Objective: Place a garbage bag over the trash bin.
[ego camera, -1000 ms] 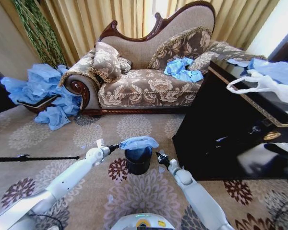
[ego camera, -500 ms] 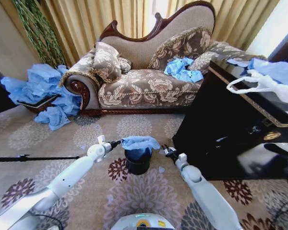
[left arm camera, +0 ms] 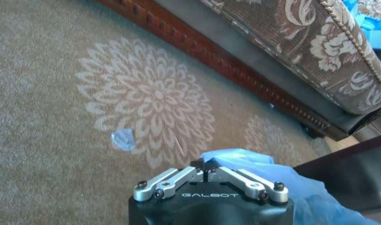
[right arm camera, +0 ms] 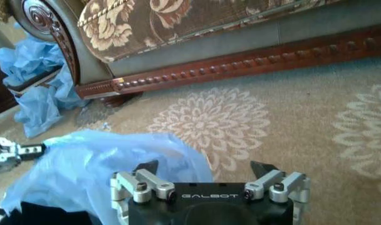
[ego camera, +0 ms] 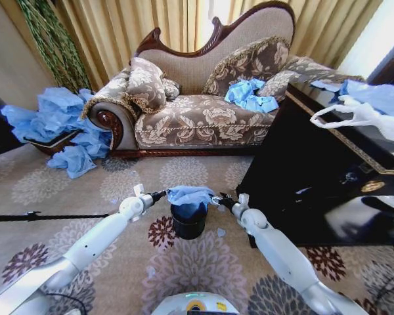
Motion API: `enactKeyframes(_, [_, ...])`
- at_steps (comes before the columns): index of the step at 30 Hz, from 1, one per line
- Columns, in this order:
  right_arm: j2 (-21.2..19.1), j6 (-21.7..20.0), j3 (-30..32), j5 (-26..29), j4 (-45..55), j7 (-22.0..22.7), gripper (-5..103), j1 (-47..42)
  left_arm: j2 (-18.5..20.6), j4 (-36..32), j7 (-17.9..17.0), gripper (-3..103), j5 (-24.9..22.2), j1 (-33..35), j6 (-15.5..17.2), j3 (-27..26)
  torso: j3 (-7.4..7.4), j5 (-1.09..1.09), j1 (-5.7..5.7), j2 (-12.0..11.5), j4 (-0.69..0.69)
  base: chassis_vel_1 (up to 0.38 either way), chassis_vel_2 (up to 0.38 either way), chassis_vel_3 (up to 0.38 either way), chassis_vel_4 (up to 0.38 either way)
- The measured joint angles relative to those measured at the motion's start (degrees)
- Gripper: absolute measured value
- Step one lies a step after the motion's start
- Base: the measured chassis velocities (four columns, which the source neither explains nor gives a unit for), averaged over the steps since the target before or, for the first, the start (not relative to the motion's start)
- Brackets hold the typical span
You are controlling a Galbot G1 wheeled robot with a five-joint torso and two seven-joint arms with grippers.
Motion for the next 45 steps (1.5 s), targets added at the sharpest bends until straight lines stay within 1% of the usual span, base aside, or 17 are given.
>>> enactKeyframes(1, [-0.32, -0.43, -0.46, 0.85, 0.03, -0.01, 98, 0.35, -0.02, 0.07, 0.12, 0, 0.05, 0.00, -0.11, 0.05, 0.00, -0.01, 0.00, 0.00, 0.01, 0.000, 0.000, 0.000, 0.000])
enactKeyframes(7, [-0.73, -2.85, -2.80, 4.14, -1.66, -0.79, 101, 2.63, -0.07, 0.16, 0.69, 0, 0.23, 0.00, -0.49, 0.28, 0.00, 0.00, 0.00, 0.00, 0.02, 0.000, 0.000, 0.000, 0.000])
enactKeyframes(9, [-1.04, -4.43, -3.97, 7.09, -2.48, -1.22, 91, 3.70, -0.03, 0.14, 0.84, 0, 0.24, -0.07, -0.61, 0.38, 0.00, 0.01, 0.00, 0.00, 0.02, 0.000, 0.000, 0.000, 0.000])
enactKeyframes(11, [-1.19, -4.77, -4.22, 7.71, -2.62, -1.48, 91, 3.93, -0.01, 0.13, 0.91, 0, 0.25, -0.10, -0.63, 0.42, 0.00, 0.01, 0.00, 0.00, 0.02, 0.000, 0.000, 0.000, 0.000])
enactKeyframes(14, [-1.69, -6.60, -4.94, 10.90, -3.02, -2.53, 75, 4.78, -0.03, 0.10, 1.08, 0, 0.34, -0.22, -0.83, 0.75, 0.00, 0.01, 0.00, 0.00, 0.01, 0.000, 0.000, 0.000, 0.000])
enactKeyframes(15, [-1.76, -6.96, -5.02, 11.51, -3.07, -2.72, 75, 4.92, -0.06, 0.10, 1.11, 0, 0.36, -0.24, -0.87, 0.84, 0.00, 0.00, 0.00, 0.00, 0.02, 0.000, 0.000, 0.000, 0.000])
enactKeyframes(16, [-2.01, -7.57, -5.17, 12.82, -3.04, -2.83, 64, 5.07, -0.12, 0.09, 1.14, 0, 0.37, -0.44, -0.90, 1.16, 0.00, 0.00, 0.00, 0.00, 0.03, 0.000, 0.000, 0.000, 0.000])
enactKeyframes(18, [-2.13, -7.78, -5.20, 13.35, -2.98, -2.83, 64, 5.09, -0.16, 0.09, 1.18, 0, 0.37, -0.57, -0.92, 1.33, 0.00, 0.00, 0.00, 0.00, 0.02, 0.000, 0.000, 0.000, 0.000])
enactKeyframes(19, [-2.28, -8.01, -5.25, 14.01, -2.87, -2.82, 59, 5.15, -0.22, 0.08, 1.22, 0, 0.37, -0.72, -0.94, 1.50, 0.00, 0.00, 0.00, 0.00, 0.01, 0.000, 0.000, 0.000, 0.000])
enactKeyframes(20, [-2.35, -8.08, -5.31, 14.34, -2.83, -2.79, 53, 5.21, -0.24, 0.09, 1.24, 0, 0.37, -0.80, -0.96, 1.56, 0.00, 0.00, 0.00, 0.00, 0.00, 0.000, 0.000, 0.000, 0.000])
enactKeyframes(22, [-2.39, -8.10, -5.37, 14.61, -2.79, -2.74, 53, 5.28, -0.26, 0.09, 1.25, 0, 0.37, -0.88, -0.98, 1.61, 0.00, 0.00, 0.00, 0.00, 0.00, 0.000, 0.000, 0.000, 0.000])
enactKeyframes(25, [-2.42, -8.08, -5.49, 14.91, -2.68, -2.50, 32, 5.52, -0.38, 0.25, 1.37, 0, 0.40, -1.13, -1.20, 1.83, 0.00, 0.00, 0.00, 0.00, 0.02, 0.000, 0.000, 0.000, 0.000])
enactKeyframes(27, [-2.48, -7.99, -5.49, 14.85, -2.61, -2.44, 32, 5.54, -0.41, 0.29, 1.41, 0, 0.41, -1.18, -1.28, 1.85, 0.00, 0.01, 0.00, 0.00, 0.02, 0.000, 0.000, 0.000, 0.000])
enactKeyframes(28, [-2.55, -7.88, -5.46, 14.75, -2.53, -2.29, 21, 5.56, -0.48, 0.34, 1.45, 0, 0.43, -1.24, -1.41, 1.87, 0.00, 0.01, 0.00, 0.00, 0.01, 0.000, 0.000, 0.000, 0.000])
enactKeyframes(30, [-2.56, -7.72, -5.41, 14.58, -2.52, -2.11, 21, 5.57, -0.54, 0.40, 1.50, 0, 0.46, -1.28, -1.54, 1.92, 0.00, 0.00, 0.00, 0.00, 0.01, 0.000, 0.000, 0.000, 0.000])
enactKeyframes(33, [-2.56, -7.13, -5.30, 14.02, -2.57, -1.73, 4, 5.58, -0.80, 0.74, 1.56, 0, 0.54, -1.54, -1.79, 2.03, 0.00, 0.01, 0.00, 0.00, 0.02, 0.000, 0.000, 0.000, 0.000])
enactKeyframes(45, [-2.21, -3.51, -5.00, 7.72, -3.49, -1.35, 0, 5.45, -2.50, 2.46, 1.41, 0, 0.62, -3.20, -2.50, 1.80, 0.00, 0.01, 0.00, 0.00, 0.02, 0.000, 0.000, 0.000, 0.000])
